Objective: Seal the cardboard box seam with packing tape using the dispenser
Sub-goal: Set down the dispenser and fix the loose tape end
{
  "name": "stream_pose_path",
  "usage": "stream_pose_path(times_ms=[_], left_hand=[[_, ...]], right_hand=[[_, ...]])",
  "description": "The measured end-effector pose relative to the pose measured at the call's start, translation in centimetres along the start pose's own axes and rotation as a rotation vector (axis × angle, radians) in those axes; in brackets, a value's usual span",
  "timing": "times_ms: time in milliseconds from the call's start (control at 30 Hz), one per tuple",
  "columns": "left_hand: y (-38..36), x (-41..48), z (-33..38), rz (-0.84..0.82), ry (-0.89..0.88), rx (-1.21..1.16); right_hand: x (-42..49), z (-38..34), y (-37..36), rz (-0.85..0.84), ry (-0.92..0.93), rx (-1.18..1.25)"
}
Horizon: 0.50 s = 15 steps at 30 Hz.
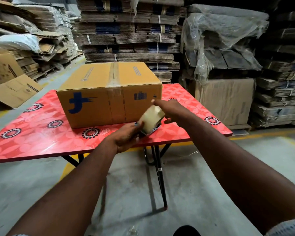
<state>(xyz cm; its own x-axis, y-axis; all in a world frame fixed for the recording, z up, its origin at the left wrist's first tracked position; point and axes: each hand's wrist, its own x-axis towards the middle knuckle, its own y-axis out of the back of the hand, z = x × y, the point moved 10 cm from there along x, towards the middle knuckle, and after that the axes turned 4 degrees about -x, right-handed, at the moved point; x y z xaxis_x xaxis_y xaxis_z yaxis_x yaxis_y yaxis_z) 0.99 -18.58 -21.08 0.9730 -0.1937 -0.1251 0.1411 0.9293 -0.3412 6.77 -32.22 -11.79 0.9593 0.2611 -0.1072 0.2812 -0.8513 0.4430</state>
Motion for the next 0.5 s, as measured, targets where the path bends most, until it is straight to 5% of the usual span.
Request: stream_pose_path(times_ms=[500], left_hand=[[7.7, -2.3, 1.5, 0.430, 0.038, -0.109]], right_hand=[[1.0, -1.0, -5.4, -0.131, 0.163, -0.172]])
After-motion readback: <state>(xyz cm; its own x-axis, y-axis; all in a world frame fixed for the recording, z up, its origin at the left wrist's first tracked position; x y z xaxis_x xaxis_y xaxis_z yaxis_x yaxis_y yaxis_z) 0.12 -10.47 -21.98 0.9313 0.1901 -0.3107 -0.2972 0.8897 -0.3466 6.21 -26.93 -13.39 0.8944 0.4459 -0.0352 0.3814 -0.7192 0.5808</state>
